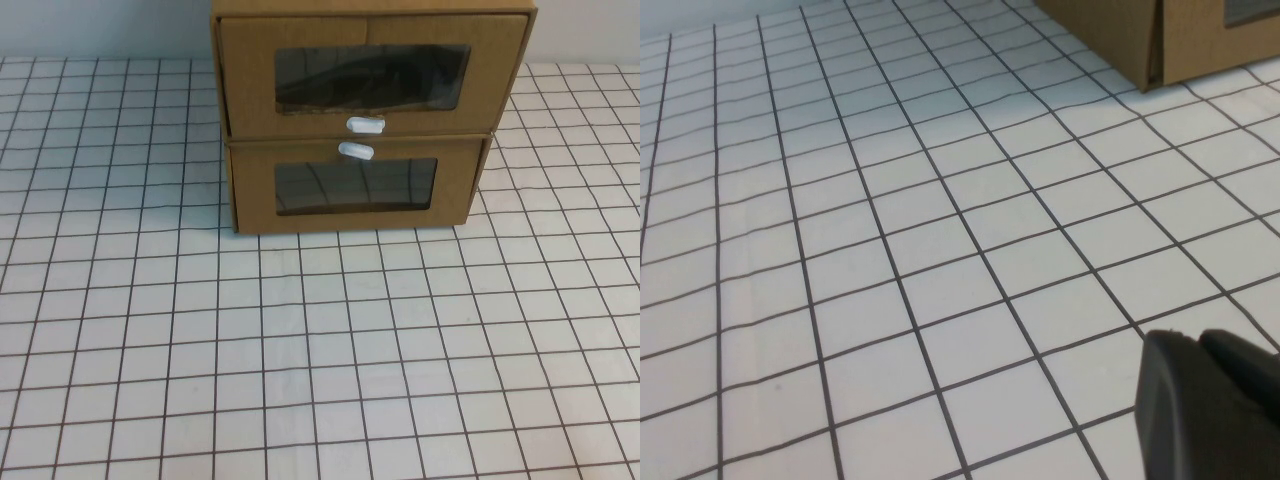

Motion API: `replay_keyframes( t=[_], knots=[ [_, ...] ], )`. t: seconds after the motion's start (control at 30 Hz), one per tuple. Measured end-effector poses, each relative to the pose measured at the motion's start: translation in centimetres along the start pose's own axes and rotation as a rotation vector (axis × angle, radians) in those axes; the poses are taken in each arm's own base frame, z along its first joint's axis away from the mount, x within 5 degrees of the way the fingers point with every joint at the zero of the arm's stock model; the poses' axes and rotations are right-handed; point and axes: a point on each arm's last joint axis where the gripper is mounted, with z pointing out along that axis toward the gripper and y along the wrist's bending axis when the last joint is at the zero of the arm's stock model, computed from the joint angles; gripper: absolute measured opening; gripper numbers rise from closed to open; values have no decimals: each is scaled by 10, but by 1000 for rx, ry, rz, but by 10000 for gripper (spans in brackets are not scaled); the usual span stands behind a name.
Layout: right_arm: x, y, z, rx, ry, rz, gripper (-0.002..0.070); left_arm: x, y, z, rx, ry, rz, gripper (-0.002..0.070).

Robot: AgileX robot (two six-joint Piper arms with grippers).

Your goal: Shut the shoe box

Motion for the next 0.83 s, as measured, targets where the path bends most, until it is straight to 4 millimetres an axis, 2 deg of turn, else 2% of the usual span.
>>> replay_keyframes(
  t=[0.83],
  knots=[
    [0,1,0,-6,5,-3,-14,0,0,0,0,0,-2,-5]
  ],
)
